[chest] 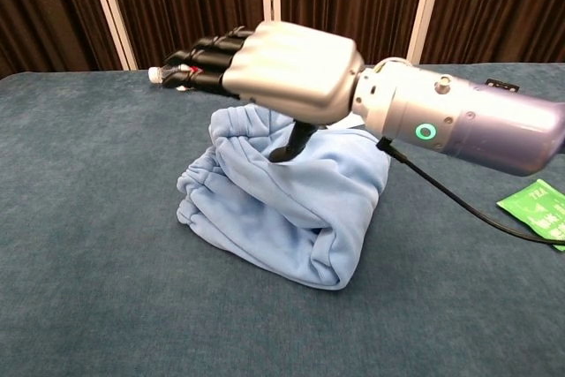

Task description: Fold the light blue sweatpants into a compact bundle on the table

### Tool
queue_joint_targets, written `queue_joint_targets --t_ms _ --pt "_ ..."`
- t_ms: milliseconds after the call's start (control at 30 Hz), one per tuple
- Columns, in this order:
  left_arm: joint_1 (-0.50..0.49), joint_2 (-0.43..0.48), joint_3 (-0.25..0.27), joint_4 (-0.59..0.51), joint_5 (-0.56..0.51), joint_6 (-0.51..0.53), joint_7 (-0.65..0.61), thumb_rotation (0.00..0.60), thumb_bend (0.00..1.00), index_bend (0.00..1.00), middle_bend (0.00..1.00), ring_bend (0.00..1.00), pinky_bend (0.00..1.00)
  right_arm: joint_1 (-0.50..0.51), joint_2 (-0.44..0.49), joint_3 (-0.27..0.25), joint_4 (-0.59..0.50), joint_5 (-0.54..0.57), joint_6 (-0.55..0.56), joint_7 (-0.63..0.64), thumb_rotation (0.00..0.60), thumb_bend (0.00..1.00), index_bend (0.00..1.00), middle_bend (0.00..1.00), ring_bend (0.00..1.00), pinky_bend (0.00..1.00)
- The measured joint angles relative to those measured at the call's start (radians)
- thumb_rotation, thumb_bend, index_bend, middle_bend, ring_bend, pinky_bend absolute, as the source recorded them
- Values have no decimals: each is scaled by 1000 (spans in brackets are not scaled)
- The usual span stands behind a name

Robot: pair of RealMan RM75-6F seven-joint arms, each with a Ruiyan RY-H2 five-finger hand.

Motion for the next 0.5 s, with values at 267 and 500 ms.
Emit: queue_joint_targets --t_ms 267,500 --pt "4 5 2 -11 16 7 -4 600 575 0 0 0 0 -93 94 41 -222 242 -57 148 600 735 92 130 121 248" --pt "4 8 4 -15 24 5 -7 600 575 0 0 0 0 -149 139 77 -297 435 -143 198 600 830 123 161 159 267"
